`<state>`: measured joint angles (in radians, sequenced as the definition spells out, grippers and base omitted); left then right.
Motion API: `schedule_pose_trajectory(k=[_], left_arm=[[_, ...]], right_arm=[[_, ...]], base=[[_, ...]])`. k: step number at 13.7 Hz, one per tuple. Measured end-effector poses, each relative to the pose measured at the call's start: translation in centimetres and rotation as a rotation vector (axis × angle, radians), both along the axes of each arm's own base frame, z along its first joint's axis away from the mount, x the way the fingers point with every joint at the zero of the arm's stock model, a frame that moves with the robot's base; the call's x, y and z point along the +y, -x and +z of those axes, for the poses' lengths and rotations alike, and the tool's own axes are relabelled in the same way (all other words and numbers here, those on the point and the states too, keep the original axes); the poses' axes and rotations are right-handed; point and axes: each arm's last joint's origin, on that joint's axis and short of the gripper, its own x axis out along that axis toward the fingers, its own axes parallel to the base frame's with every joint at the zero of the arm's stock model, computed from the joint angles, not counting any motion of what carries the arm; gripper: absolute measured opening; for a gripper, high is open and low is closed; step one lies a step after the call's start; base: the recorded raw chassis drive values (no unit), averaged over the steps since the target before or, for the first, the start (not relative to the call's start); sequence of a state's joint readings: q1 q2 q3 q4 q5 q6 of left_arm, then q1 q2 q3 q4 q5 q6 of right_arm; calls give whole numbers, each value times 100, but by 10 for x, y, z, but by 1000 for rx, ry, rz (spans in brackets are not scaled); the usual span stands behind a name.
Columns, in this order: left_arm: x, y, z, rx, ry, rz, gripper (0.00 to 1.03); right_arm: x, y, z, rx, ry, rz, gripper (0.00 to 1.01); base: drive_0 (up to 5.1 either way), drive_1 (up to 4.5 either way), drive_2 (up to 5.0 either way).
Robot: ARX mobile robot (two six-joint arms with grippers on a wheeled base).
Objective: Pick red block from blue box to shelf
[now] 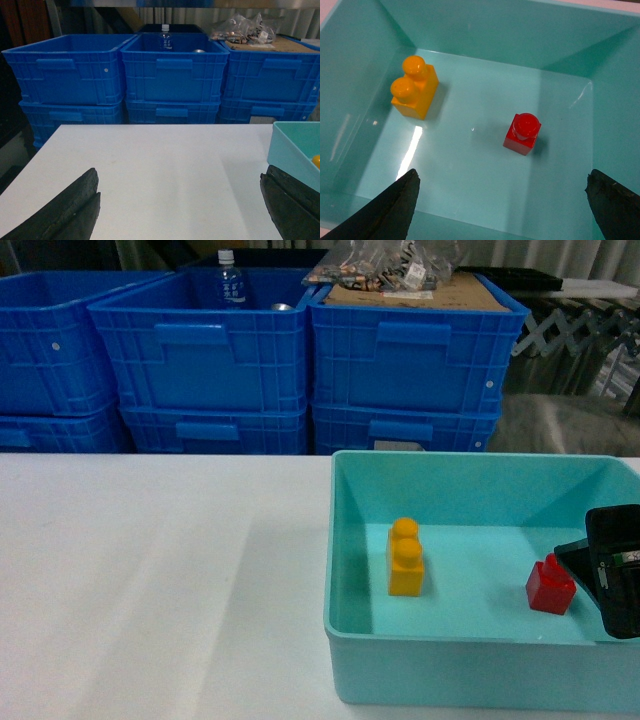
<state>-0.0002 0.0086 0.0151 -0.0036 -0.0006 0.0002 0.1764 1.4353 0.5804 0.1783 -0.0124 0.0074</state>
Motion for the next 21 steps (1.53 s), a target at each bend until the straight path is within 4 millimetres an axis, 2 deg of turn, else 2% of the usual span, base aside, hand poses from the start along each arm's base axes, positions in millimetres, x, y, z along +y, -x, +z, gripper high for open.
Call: schedule_pose_trajectory(k=[1, 2, 4, 7, 8, 10, 13, 17, 18, 19, 20, 21], left_arm=[[0, 0, 0, 0, 0, 0, 98], [0, 0, 0, 0, 0, 0, 98], [0, 0, 0, 0, 0, 0, 98], [0, 0, 0, 0, 0, 0, 98], [0, 0, 0, 0, 0, 0, 98], [0, 0, 0, 0, 0, 0, 98], [0, 0, 0, 0, 0, 0, 98], [0, 0, 0, 0, 0, 0, 98], [0, 0, 0, 0, 0, 0, 98], [0, 0, 0, 0, 0, 0, 98], [0, 0, 0, 0, 0, 0, 98], [0, 0, 0, 0, 0, 0, 98]], right_arm=[[-1, 0, -1, 51, -20, 54, 98], [4, -10, -4, 82, -64, 190, 98], [16, -35, -16, 95, -44, 243, 98], [21, -71, -29, 107, 22, 168, 98], [13, -106, -42, 148, 82, 31, 98], [10, -109, -45, 163, 79, 16, 98], [-7, -115, -62, 217, 79, -74, 98], [-5, -117, -75, 263, 58, -85, 98], [-3, -117, -79, 268, 63, -86, 83], [-3, -117, -81, 270, 64, -87, 74], [-3, -116, -87, 296, 56, -107, 36], [-3, -112, -79, 256, 26, -97, 29]], base=[[0, 0, 0], [0, 0, 0], [0, 0, 0], [0, 0, 0], [0, 0, 0], [0, 0, 0], [0, 0, 0], [0, 0, 0], [0, 0, 0], [0, 0, 0], [0, 0, 0], [0, 0, 0]])
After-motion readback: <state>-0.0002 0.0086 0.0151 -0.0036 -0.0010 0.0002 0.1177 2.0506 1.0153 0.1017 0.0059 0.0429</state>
